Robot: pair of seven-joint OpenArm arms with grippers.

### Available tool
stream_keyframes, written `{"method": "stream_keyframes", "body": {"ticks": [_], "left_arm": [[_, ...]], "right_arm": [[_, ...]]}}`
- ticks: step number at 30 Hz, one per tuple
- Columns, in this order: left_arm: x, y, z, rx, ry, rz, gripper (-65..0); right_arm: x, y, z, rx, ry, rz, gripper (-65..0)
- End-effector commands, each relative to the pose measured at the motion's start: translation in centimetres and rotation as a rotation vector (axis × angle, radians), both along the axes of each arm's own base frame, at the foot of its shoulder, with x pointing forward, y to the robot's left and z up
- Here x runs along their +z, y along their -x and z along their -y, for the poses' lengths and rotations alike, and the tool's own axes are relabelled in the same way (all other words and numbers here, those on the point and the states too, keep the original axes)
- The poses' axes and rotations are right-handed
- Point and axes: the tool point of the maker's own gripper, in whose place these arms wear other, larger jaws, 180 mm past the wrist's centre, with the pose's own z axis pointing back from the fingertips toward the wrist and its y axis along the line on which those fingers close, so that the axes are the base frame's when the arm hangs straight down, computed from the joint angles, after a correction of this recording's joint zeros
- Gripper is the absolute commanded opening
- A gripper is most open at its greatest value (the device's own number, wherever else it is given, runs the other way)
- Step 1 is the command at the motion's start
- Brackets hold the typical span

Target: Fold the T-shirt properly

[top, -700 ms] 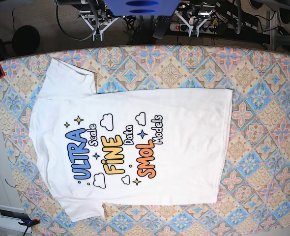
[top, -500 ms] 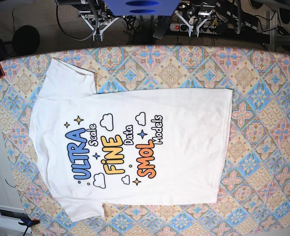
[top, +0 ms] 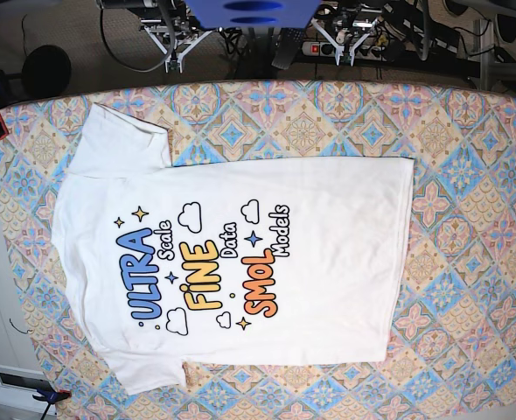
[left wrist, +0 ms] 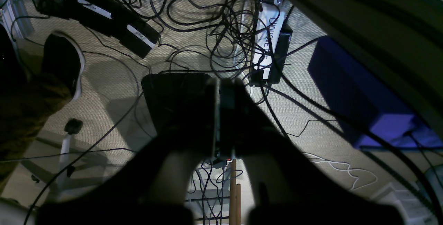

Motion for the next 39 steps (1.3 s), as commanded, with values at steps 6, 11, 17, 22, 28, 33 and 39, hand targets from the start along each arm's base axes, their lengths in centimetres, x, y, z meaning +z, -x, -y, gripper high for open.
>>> {"method": "stream_keyframes", "body": {"ticks": [6,11,17,22,28,33,39], "left_arm": [[0.0,0.2,-0.3,0.002,-0.007,-0.004,-64.3],[0.0,0.5,-0.3,0.002,-0.007,-0.009,-64.3],[0.1,1.9,-0.4,-0.010,-0.010,-0.029,-64.3],[0.8,3.7,-2.6,-0.024,-0.043,-0.023,-64.3],[2.5,6.1,-6.4,-0.058,-0.101,0.000,-64.3],[4.5,7.3,-8.6,-0.114,-0.126,0.037,-64.3],[7.8,6.6,-8.2,-0.212,-0.100,0.134,-64.3]], "right_arm": [[0.0,0.0,0.3,-0.003,0.005,0.004,-64.7],[0.0,0.0,0.3,-0.003,0.005,0.004,-64.7],[0.0,1.6,0.3,-0.002,0.005,-0.022,-64.7],[0.2,5.9,0.5,-0.001,0.009,-0.084,-64.7],[1.2,8.0,5.8,0.020,0.094,-0.052,-64.7],[3.3,10.0,9.6,0.062,0.156,-0.009,-64.7],[6.5,10.1,13.3,0.117,0.218,0.082,-65.0]]}}
